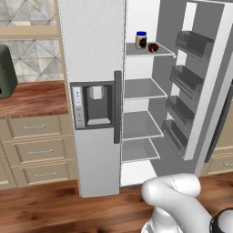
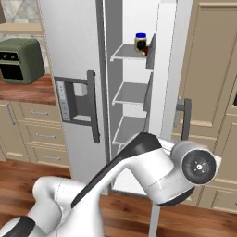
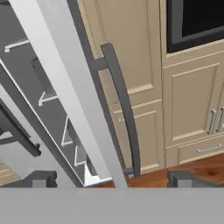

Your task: Pick up the frozen steak from the freezer, place it on any shelf in the fridge, and close the fridge and freezer doors when done.

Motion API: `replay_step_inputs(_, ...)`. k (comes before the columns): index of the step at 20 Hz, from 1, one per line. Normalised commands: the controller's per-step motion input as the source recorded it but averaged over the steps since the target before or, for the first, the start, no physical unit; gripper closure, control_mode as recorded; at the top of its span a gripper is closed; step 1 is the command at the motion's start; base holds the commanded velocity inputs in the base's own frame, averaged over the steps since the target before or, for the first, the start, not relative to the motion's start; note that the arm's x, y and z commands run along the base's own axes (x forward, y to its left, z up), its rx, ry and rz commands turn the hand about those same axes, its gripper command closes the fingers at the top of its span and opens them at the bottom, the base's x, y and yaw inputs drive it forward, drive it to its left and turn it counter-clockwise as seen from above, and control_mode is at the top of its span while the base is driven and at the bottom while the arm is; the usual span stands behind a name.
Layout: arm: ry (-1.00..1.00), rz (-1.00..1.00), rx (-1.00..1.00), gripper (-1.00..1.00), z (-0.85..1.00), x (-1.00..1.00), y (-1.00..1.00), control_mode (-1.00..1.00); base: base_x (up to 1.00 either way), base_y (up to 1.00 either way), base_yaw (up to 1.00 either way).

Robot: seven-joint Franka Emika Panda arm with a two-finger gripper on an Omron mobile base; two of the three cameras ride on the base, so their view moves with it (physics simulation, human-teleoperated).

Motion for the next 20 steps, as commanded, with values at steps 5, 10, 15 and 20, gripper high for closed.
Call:
replay_step_inputs(5, -0.01, 0.0, 0.01, -1.0, 0.0, 0.9, -0.52, -1.0, 0.0, 0.0, 0.0)
replay_step_inputs(10, 0.05, 0.0, 0.0, -1.0, 0.0, 0.78, -0.3, -1.0, 0.0, 0.0, 0.0)
replay_step_inputs(15, 0.0, 0.05, 0.0, -1.0, -0.05, 0.68, -0.44, -1.0, 0.0, 0.0, 0.0)
replay_step_inputs(20, 0.0, 0.08, 0.0, -1.0, -0.06, 0.53, -0.44, -1.0, 0.0, 0.0, 0.0)
